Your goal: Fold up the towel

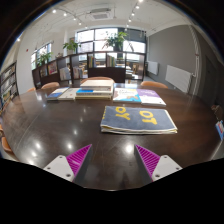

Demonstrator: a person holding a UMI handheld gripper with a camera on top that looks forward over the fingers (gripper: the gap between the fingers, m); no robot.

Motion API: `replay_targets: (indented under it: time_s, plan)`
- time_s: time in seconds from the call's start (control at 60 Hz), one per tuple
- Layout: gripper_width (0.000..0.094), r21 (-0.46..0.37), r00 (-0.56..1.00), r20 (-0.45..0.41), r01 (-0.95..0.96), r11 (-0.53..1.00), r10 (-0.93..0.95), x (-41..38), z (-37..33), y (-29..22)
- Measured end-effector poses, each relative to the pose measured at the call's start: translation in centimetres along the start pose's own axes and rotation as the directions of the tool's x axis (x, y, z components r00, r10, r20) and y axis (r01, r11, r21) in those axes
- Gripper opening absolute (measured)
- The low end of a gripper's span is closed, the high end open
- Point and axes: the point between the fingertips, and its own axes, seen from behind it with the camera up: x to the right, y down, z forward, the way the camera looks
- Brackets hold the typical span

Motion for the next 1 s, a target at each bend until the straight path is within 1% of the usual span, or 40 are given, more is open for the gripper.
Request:
replay_targets:
  time_s: [0.117,0.15,0.217,0.283,0.3,0.383,0.45,0.5,0.517,0.567,0.633,0.683,0.7,0.733,0.767,0.833,0.85,0.967,1.0]
  plan:
    - [0.0817,-0.014,1.000,-0.001,0.002,1.000,-0.002,-1.3,6.1,-2.4]
    - [0.0812,-0.015,1.000,0.001,0.000,1.000,0.000,-1.9,9.0,-3.5]
    - [0.0801,-0.008,1.000,0.006,-0.004,1.000,0.004,-2.9,12.8,-5.4]
    - [0.0789,-0.018,1.000,0.007,-0.005,1.000,0.005,-3.8,17.3,-7.1]
    - [0.0780,-0.021,1.000,0.008,-0.004,1.000,0.004,-3.3,17.2,-7.2]
    - [0.0729,-0.037,1.000,0.005,0.004,0.999,-0.004,-3.3,21.7,-8.1]
    - [0.0655,-0.069,1.000,0.006,0.015,0.997,-0.014,-3.4,23.7,-7.6]
    - [0.0543,-0.105,0.999,-0.010,0.034,0.994,-0.035,-3.0,24.8,-6.8]
    - [0.0502,-0.091,0.999,-0.017,0.046,0.995,-0.048,-2.7,24.9,-7.0]
    - [0.0338,-0.093,0.997,-0.048,0.056,0.994,-0.060,-1.9,24.8,-7.0]
    - [0.0265,-0.089,0.998,-0.050,0.038,0.995,-0.043,-1.6,24.8,-6.9]
    - [0.0127,-0.085,0.996,-0.070,0.048,0.995,-0.054,-0.8,24.9,-7.0]
    - [0.0103,-0.084,0.995,-0.074,0.062,0.995,-0.068,-0.6,24.9,-7.0]
    - [0.0102,-0.085,0.994,-0.065,0.086,0.993,-0.092,-0.7,24.9,-6.9]
    - [0.0064,-0.087,0.994,-0.065,0.087,0.992,-0.093,-0.6,24.9,-6.9]
    - [0.0063,-0.104,0.995,-0.046,0.087,0.991,-0.092,-0.7,25.0,-6.8]
    - [0.0038,-0.108,0.995,-0.041,0.083,0.991,-0.088,-0.7,25.0,-6.8]
    - [0.0033,-0.139,1.000,0.002,0.027,0.990,-0.027,-0.4,24.4,-7.3]
    - [0.0033,-0.129,0.999,0.000,0.034,0.991,-0.034,0.3,23.6,-8.3]
